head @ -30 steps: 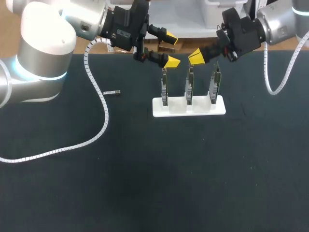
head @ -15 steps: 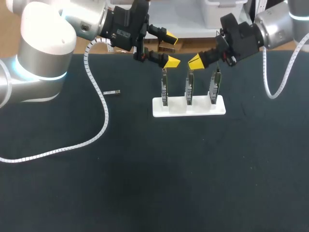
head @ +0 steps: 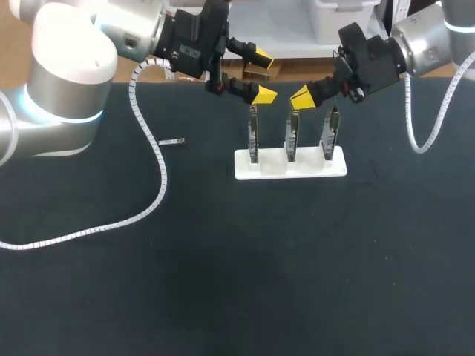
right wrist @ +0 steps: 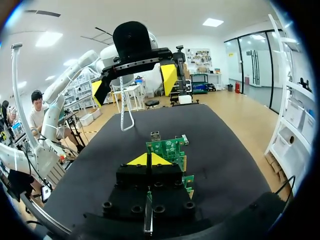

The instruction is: Pick up the optical module with the left hand, and insert it into the network port with the right hand.

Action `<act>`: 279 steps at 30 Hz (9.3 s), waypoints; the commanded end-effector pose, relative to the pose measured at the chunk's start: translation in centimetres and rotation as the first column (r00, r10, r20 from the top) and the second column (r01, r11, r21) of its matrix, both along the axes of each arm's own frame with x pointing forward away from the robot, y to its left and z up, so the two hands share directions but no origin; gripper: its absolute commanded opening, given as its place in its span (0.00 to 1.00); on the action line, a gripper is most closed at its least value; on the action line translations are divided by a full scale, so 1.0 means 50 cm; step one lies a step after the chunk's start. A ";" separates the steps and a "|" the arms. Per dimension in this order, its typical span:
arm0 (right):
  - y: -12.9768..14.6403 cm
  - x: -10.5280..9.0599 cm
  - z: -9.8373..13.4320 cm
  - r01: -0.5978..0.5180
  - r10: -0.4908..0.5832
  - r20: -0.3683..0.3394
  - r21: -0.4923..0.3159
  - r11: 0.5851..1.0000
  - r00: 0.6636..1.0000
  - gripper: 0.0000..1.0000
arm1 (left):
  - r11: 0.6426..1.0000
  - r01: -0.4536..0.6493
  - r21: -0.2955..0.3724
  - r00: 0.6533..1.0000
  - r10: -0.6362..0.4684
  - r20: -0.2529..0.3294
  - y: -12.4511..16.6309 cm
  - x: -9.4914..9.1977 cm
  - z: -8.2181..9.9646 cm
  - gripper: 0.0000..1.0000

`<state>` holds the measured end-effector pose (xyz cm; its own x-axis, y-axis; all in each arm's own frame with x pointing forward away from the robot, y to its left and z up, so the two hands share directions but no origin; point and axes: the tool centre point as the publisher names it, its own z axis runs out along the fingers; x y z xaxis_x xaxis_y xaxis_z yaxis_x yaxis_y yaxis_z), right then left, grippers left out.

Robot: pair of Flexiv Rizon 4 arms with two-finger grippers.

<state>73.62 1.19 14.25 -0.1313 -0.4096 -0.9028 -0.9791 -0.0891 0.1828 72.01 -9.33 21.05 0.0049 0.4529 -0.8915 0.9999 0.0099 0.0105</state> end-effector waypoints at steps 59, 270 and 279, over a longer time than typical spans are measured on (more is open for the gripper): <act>-0.268 -0.027 0.118 0.034 -0.029 0.150 -0.030 0.999 0.988 1.00 | 1.000 -0.003 0.006 1.000 0.003 -0.002 -0.001 -0.001 0.002 1.00; -0.274 -0.044 0.110 0.010 -0.001 0.122 -0.067 0.998 0.993 1.00 | 0.407 0.018 0.913 0.976 0.191 -0.105 0.450 0.167 -0.436 1.00; -0.274 -0.044 0.110 0.010 -0.001 0.122 -0.067 0.998 0.993 1.00 | 0.400 -0.009 0.917 0.973 0.214 -0.084 0.454 0.166 -0.439 1.00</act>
<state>71.38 -12.55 19.76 -0.0249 -0.4693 -0.8827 -0.9949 -0.0747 0.0678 80.47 13.43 -0.92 -0.2047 0.9766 0.0655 0.9748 0.2095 -0.0770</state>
